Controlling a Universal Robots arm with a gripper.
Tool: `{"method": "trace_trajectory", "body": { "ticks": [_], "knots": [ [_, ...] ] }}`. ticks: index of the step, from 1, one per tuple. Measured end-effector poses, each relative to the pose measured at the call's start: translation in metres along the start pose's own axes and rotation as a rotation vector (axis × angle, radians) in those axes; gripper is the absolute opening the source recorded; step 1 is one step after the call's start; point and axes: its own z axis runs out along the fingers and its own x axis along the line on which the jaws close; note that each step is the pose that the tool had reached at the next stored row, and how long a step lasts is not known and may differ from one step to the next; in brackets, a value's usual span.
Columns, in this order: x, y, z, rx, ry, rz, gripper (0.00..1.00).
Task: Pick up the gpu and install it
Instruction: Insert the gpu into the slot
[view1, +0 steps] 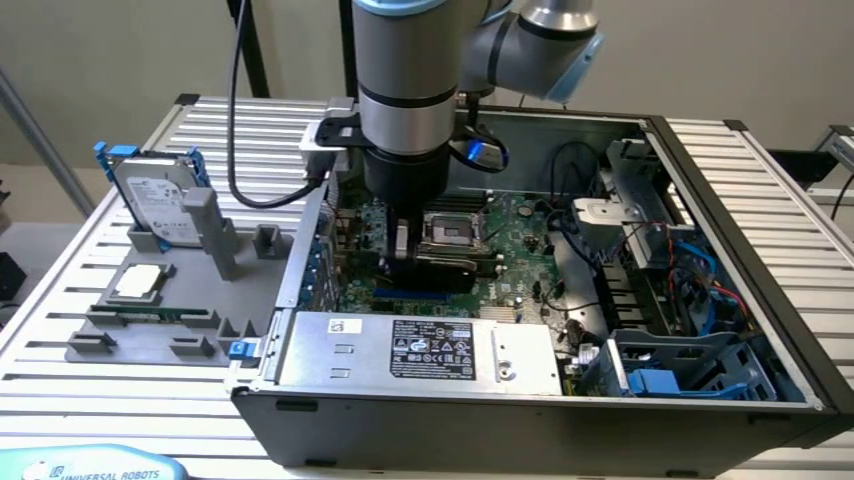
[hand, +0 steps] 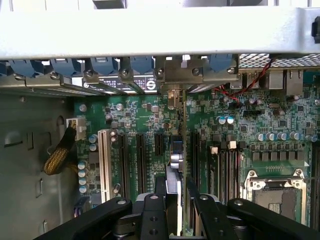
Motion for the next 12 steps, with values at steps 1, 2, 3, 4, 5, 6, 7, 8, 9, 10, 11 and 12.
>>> {"method": "trace_trajectory", "body": {
  "ticks": [1,2,3,4,5,6,7,8,9,10,11,12],
  "knots": [
    [0.0000,0.0001,0.0006,0.0000,0.0001,0.000,0.27],
    [0.0000,0.0003,0.0011,0.0000,0.0000,0.000,0.27],
    [0.0000,0.0004,0.0016,-0.0001,0.0000,0.000,0.27],
    [0.0001,0.0005,0.0021,-0.0001,0.0001,0.000,0.27],
    [0.0001,0.0006,0.0027,-0.0001,0.0000,0.000,0.27],
    [0.0001,0.0007,0.0032,-0.0001,-0.0001,0.000,0.27],
    [0.0001,0.0008,0.0037,-0.0001,0.0000,0.000,0.27],
    [0.0001,0.0009,0.0042,-0.0001,0.0000,0.000,0.27],
    [0.0002,0.0010,0.0046,-0.0002,0.0001,0.000,0.27],
    [0.0002,0.0011,0.0050,-0.0004,0.0003,0.000,0.27],
    [0.0002,0.0012,0.0053,-0.0005,0.0004,0.000,0.27],
    [0.0002,0.0013,0.0057,-0.0005,0.0004,0.000,0.27]
  ]
}}
